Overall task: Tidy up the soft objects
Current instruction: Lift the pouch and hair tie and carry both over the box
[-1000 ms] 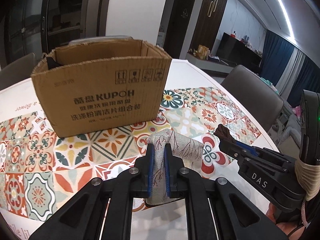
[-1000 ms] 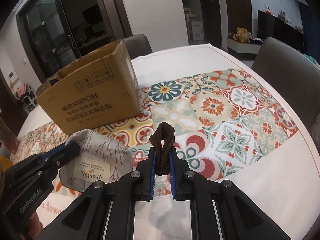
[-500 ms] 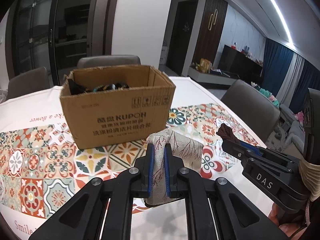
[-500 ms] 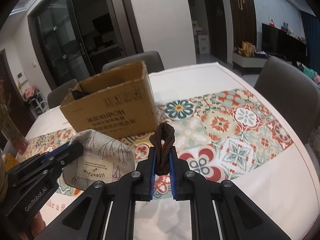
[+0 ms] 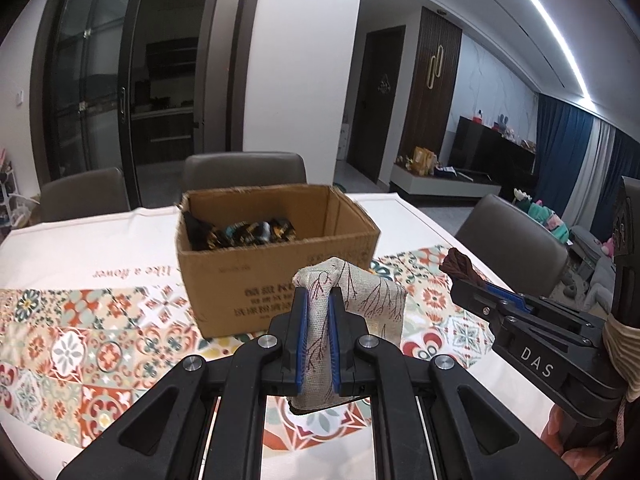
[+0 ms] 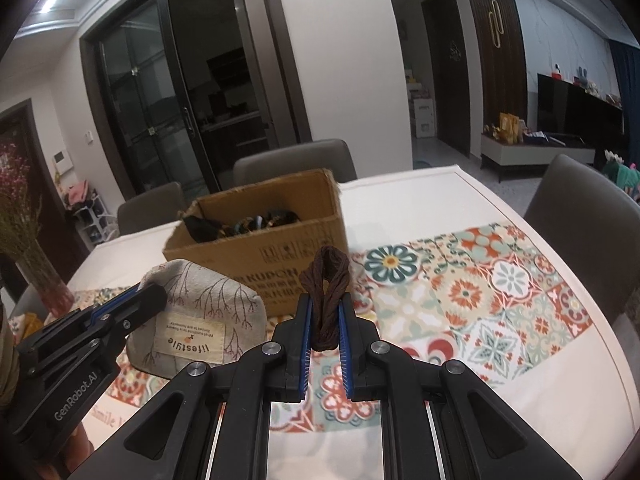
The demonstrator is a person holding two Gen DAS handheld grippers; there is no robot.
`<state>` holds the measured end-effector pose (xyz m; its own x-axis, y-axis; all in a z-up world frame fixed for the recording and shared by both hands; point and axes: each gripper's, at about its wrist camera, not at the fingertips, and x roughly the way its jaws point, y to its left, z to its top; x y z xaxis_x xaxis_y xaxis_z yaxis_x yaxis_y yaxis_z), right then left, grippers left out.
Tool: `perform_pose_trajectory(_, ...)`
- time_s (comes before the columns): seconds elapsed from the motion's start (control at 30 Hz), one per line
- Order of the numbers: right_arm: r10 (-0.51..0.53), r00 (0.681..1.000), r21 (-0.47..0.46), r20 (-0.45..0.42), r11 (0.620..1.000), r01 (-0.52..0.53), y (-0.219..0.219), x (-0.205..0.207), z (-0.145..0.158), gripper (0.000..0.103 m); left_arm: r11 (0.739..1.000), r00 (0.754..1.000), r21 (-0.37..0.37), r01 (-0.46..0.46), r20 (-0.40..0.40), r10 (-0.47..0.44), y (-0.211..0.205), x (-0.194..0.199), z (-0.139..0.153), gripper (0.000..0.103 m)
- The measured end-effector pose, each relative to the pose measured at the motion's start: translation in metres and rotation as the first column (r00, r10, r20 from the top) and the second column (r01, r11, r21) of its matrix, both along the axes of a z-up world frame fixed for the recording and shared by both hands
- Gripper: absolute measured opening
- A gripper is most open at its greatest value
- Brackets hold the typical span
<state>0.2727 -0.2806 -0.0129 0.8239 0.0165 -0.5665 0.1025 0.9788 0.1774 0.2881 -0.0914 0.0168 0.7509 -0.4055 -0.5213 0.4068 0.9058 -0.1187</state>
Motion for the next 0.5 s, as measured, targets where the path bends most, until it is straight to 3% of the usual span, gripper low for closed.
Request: perform_pose_trajectory(0.5, 0.068, 0.994, -0.012, 0.081, 0.998, -0.068, 0.024, 0.028, 0.034, 0.014, 0.998, 0.993, -0.008, -0.066, 0.100, 0.066, 0.025, 0.017, 0.043, 0.011)
